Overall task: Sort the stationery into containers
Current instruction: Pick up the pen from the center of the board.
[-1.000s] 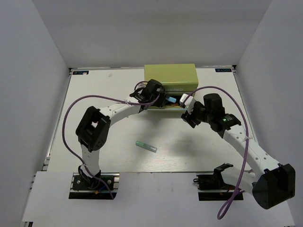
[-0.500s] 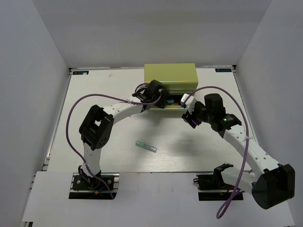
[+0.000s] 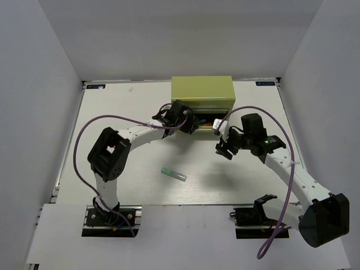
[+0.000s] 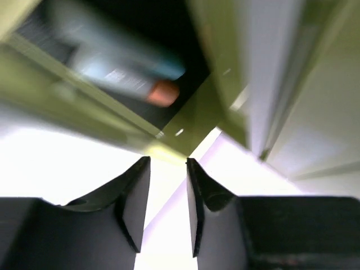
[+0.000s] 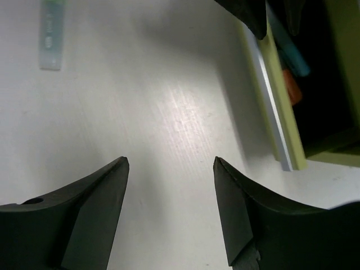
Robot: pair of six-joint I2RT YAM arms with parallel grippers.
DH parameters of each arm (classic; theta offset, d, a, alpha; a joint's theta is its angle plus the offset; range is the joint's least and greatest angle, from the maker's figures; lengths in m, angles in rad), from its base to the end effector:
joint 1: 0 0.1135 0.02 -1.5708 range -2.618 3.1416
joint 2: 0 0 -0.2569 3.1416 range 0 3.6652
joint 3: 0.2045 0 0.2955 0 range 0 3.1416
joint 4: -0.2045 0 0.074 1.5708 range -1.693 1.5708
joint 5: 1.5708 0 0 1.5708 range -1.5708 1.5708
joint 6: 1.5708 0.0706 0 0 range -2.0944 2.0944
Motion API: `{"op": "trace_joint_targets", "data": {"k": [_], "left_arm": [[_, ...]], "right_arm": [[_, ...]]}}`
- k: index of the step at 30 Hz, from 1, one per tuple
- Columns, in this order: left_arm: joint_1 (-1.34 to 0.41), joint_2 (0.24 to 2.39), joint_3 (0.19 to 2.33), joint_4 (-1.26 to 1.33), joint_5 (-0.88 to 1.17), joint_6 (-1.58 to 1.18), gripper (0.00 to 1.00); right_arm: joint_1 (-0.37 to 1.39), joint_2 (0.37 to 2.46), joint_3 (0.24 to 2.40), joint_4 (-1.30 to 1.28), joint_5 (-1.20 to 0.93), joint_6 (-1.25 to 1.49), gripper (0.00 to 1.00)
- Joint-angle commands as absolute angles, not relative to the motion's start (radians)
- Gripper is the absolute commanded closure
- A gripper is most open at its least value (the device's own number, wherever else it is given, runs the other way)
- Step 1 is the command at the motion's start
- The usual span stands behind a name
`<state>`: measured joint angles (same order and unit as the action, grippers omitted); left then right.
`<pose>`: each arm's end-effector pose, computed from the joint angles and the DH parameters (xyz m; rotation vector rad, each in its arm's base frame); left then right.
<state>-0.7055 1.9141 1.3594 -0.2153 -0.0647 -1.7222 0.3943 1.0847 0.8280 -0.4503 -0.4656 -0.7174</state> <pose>0.3743 -0.3128 0.1535 -1.3085 2.2745 -1.0109 0.2642 0.1442 0.2362 -1.3645 1.7412 0.3516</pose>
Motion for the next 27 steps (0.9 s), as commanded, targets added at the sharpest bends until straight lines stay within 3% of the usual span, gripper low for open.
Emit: {"op": "trace_joint_targets", "data": {"k": [1,3,10,11,16,19,27], "left_arm": [[-0.715,1.764,1.260,-0.201,0.000,-1.668,0.60],[-0.715,1.669,1.173,-0.213,0.000,-1.616,0.64],[-0.715,1.324,0.973,-0.319,-0.167,-1.362,0.62],[-0.715,1.284,0.915,-0.319,-0.167,-1.339,0.60],[-0.693,1.051,0.720,-0.357,-0.167,-1.209,0.24],[-0.693,0.899,0.634,-0.478,-0.205,-1.209,0.15],[-0.693,0.562,0.612,-0.767,-0.426,-1.270,0.10]], "right_arm": [[0.400,1.095,0.830,-0.537,-0.616,-0.830,0.32],[0.399,1.103,0.815,-0.538,-0.641,-0.847,0.34],[0.437,1.172,0.808,-0.532,-0.749,-0.871,0.39],[0.457,1.181,0.810,-0.529,-0.752,-0.868,0.39],[0.590,1.282,0.845,-0.508,-0.717,-0.798,0.34],[0.676,1.336,0.853,-0.450,-0.663,-0.740,0.32],[0.873,1.524,0.943,-0.206,-0.427,-0.460,0.22]]}}
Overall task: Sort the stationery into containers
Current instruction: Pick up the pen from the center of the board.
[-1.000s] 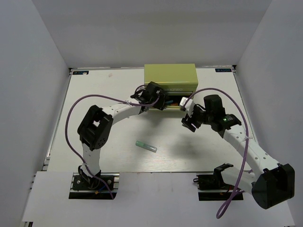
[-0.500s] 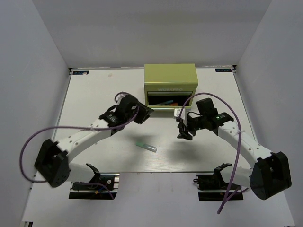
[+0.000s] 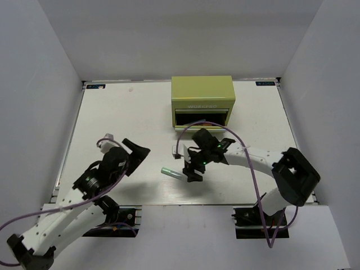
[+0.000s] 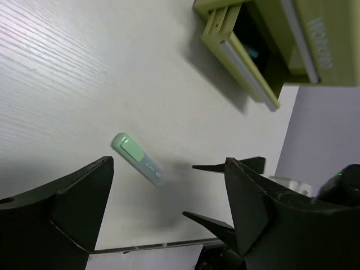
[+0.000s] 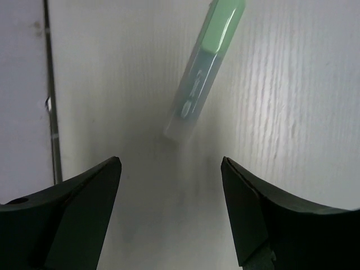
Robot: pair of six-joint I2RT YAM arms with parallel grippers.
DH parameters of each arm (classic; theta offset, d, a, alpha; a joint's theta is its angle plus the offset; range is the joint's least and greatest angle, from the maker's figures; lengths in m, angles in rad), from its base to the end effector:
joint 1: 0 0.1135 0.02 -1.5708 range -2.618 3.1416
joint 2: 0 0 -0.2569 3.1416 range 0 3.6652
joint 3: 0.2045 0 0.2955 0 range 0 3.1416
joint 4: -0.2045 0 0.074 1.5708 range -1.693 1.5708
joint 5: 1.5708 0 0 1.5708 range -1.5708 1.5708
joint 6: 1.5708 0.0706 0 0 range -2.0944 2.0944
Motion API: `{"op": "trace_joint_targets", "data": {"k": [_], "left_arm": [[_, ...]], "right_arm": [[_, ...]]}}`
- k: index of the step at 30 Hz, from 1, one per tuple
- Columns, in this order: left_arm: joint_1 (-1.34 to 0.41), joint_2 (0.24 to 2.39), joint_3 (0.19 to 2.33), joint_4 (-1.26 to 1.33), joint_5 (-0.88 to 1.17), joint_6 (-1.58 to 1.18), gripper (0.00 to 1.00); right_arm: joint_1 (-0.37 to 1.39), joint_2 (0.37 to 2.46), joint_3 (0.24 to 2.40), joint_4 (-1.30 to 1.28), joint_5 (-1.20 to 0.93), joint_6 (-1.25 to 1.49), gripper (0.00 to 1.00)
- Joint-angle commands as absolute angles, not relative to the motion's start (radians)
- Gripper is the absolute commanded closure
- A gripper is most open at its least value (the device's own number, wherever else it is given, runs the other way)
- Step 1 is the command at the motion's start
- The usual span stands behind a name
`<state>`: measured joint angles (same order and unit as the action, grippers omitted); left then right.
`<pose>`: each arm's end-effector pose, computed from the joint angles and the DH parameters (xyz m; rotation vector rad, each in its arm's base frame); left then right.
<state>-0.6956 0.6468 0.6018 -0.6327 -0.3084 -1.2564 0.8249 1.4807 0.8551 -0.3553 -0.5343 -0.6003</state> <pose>0.1802 -0.1225 0.2267 -0.8025 2.1669 -0.7131 0.2054 0.2752 0.1366 -1.8006 1.7644 0.7688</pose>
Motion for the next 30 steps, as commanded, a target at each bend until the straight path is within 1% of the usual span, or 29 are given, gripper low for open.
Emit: {"op": "trace_joint_targets", "data": {"k": [1,2,6,11,13,14,15,17,18,20,23,29,30], "left_arm": [[-0.693,0.539,0.612,-0.803,-0.449,-1.279,0.10],[-0.693,0.517,0.612,-0.821,-0.449,-1.295,0.10],[-0.693,0.436,0.612,-0.920,-0.474,-1.347,0.10],[-0.693,0.400,0.612,-0.998,-0.474,-1.380,0.10],[-0.693,0.400,0.612,-1.008,-0.474,-1.381,0.10],[-0.693,0.391,0.612,-1.008,-0.474,-1.381,0.10],[-0.693,0.391,0.612,-1.008,-0.474,-1.381,0.10],[-0.693,0.391,0.603,-0.988,-0.474,-1.381,0.10],[-0.693,0.391,0.603,-0.988,-0.474,-1.381,0.10],[-0.693,0.403,0.603,-0.967,-0.483,-1.381,0.10],[-0.693,0.425,0.594,-0.957,-0.483,-1.381,0.10],[-0.693,0.434,0.594,-0.948,-0.474,-1.381,0.09],[-0.693,0.434,0.594,-0.948,-0.474,-1.381,0.09]], "right_arm": [[0.885,1.555,0.956,-0.178,-0.393,-0.427,0.22],[0.917,1.572,0.968,-0.175,-0.374,-0.423,0.21],[0.972,1.684,1.044,-0.164,-0.304,-0.411,0.21],[1.032,1.726,1.049,-0.146,-0.249,-0.356,0.22],[1.045,1.733,1.036,-0.135,-0.210,-0.338,0.25],[1.057,1.736,1.031,-0.129,-0.196,-0.334,0.25],[1.060,1.740,1.028,-0.118,-0.184,-0.330,0.29],[1.065,1.744,1.011,-0.117,-0.134,-0.321,0.32],[1.072,1.744,1.005,-0.103,-0.120,-0.316,0.37],[1.077,1.738,0.982,-0.097,-0.071,-0.318,0.41],[1.083,1.733,0.953,-0.081,-0.025,-0.316,0.42],[1.080,1.750,0.919,-0.087,-0.011,-0.324,0.42],[1.081,1.753,0.916,-0.087,-0.009,-0.324,0.44]]}}
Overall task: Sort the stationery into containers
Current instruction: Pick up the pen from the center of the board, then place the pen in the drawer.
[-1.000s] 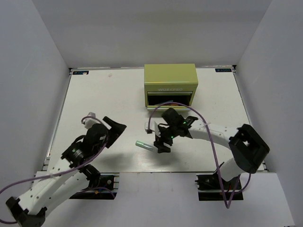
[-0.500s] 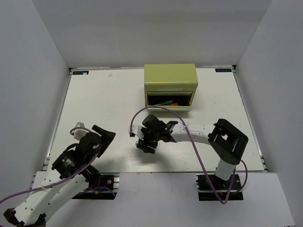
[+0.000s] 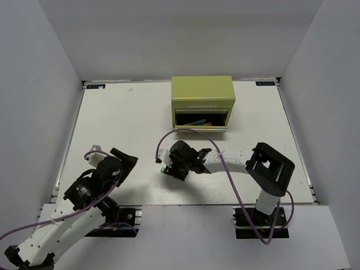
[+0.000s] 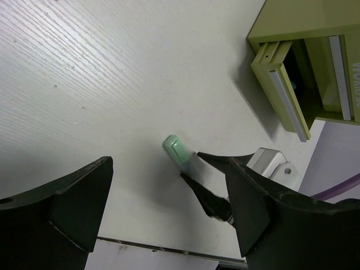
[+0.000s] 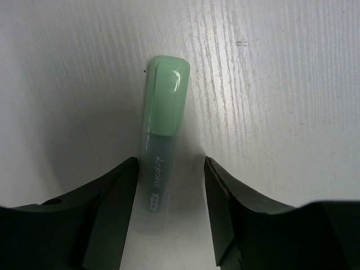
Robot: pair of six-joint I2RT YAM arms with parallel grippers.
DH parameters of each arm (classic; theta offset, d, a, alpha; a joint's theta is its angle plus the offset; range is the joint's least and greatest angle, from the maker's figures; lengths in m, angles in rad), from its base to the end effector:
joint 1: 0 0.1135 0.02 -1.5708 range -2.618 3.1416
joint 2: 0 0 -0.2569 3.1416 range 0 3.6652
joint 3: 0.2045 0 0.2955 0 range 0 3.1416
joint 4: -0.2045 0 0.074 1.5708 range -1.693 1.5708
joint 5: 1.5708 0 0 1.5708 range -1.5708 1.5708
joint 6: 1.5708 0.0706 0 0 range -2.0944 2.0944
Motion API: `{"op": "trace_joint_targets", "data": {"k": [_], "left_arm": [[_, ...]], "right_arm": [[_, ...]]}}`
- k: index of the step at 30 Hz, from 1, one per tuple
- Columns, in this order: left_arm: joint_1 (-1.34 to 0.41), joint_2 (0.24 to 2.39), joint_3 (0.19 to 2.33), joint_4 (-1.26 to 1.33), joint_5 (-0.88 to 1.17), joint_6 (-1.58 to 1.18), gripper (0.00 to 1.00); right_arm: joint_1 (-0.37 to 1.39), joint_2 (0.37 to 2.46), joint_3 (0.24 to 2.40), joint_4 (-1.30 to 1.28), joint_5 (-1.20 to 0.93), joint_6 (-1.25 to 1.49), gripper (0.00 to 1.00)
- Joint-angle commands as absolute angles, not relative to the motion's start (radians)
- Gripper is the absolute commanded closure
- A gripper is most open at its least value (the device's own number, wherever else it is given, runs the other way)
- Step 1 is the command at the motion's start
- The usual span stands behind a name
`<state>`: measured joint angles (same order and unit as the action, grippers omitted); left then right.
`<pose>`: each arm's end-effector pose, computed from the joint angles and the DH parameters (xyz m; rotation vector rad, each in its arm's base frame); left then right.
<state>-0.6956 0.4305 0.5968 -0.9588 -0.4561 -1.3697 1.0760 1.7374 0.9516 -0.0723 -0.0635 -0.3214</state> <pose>0.1415 -0.0776 0.2300 -0.9728 2.1105 -0.5394 0.1879 0.3577 0.0953 -1.6113 1.8726 0.4117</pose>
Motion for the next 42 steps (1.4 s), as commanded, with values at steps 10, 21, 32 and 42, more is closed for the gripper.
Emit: {"op": "trace_joint_targets", "data": {"k": [10,21,32,42], "left_arm": [[-0.693,0.416,0.563,-0.908,-0.443,-1.381,0.09],[-0.693,0.456,0.535,-0.804,-0.394,-1.327,0.09],[-0.693,0.485,0.526,-0.738,-0.376,-1.289,0.09],[-0.693,0.494,0.517,-0.718,-0.367,-1.289,0.09]], "right_arm": [[1.043,1.616,0.946,-0.179,-0.032,-0.434,0.97],[0.873,1.497,1.057,-0.204,0.084,-0.678,1.00],[0.684,1.529,1.176,-0.221,0.023,-0.909,1.00],[0.623,1.647,1.259,-0.241,-0.020,-0.988,0.94]]}}
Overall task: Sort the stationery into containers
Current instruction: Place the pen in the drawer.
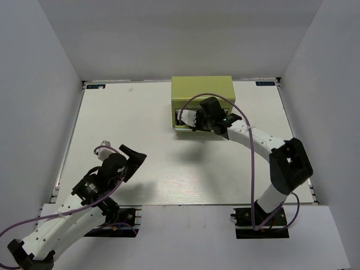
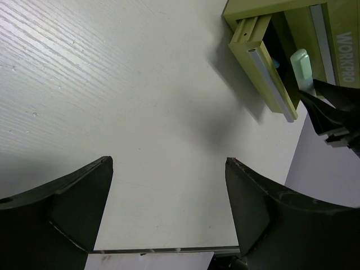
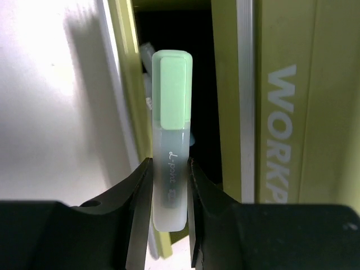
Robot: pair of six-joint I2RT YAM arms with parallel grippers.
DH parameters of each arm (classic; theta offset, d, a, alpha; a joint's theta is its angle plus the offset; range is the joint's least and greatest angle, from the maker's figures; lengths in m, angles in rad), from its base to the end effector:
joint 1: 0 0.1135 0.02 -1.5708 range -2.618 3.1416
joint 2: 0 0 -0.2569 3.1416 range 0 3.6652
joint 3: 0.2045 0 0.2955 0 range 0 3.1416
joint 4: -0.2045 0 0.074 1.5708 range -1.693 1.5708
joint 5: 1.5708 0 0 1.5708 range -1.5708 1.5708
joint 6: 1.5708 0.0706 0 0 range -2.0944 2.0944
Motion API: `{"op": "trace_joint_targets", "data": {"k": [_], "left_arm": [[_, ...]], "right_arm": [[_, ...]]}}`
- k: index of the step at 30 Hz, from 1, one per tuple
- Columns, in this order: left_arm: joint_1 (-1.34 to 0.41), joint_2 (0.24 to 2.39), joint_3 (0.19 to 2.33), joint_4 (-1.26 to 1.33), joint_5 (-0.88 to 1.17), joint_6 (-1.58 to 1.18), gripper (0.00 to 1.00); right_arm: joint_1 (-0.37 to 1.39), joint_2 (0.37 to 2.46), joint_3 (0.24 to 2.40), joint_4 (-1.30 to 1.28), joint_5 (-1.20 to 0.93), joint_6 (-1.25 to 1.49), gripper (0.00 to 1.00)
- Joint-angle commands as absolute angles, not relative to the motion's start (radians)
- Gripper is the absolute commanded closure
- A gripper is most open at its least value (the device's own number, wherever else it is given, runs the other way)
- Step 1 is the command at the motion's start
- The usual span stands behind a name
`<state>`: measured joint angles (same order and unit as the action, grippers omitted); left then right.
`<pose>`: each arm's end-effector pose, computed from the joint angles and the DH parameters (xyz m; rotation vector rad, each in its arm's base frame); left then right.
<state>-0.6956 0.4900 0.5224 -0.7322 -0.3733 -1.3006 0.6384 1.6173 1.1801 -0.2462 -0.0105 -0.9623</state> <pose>0.1604 -0.1004 0.2138 -0.8743 2.1262 -0.6612 0.3462 0.2578 0.2107 -1.6251 1.5694 -0.1614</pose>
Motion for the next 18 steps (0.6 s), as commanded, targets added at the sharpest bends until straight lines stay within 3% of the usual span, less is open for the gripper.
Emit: {"op": "trace_joint_targets", "data": {"k": [1,7,11,14,18], "left_arm": [[-0.693,0.494,0.517,-0.718,-0.367,-1.289,0.09],[-0.693,0.494,0.517,-0.718,-0.367,-1.279,0.09],[-0.693,0.494,0.517,-0.718,-0.367,-1.279,0.09],[-0.693,0.494,0.517,-0.718,-0.367,-1.279,0.09],[-0.693,0.494,0.506,-0.699,-0.358,-1.279,0.09]], "right_arm": [[0.620,1.667,1.265,-0.239,-0.014,-0.985,0.94],[0.601,1.740,1.322,-0.247,0.037,-0.956,0.87],[0.592,1.759,1.336,-0.265,0.032,-0.951,0.60],[0.583,1.747,1.341,-0.287,0.011,-0.940,0.51],[0.578,1.717,1.336,-0.324,-0.069,-0.942,0.49]]}}
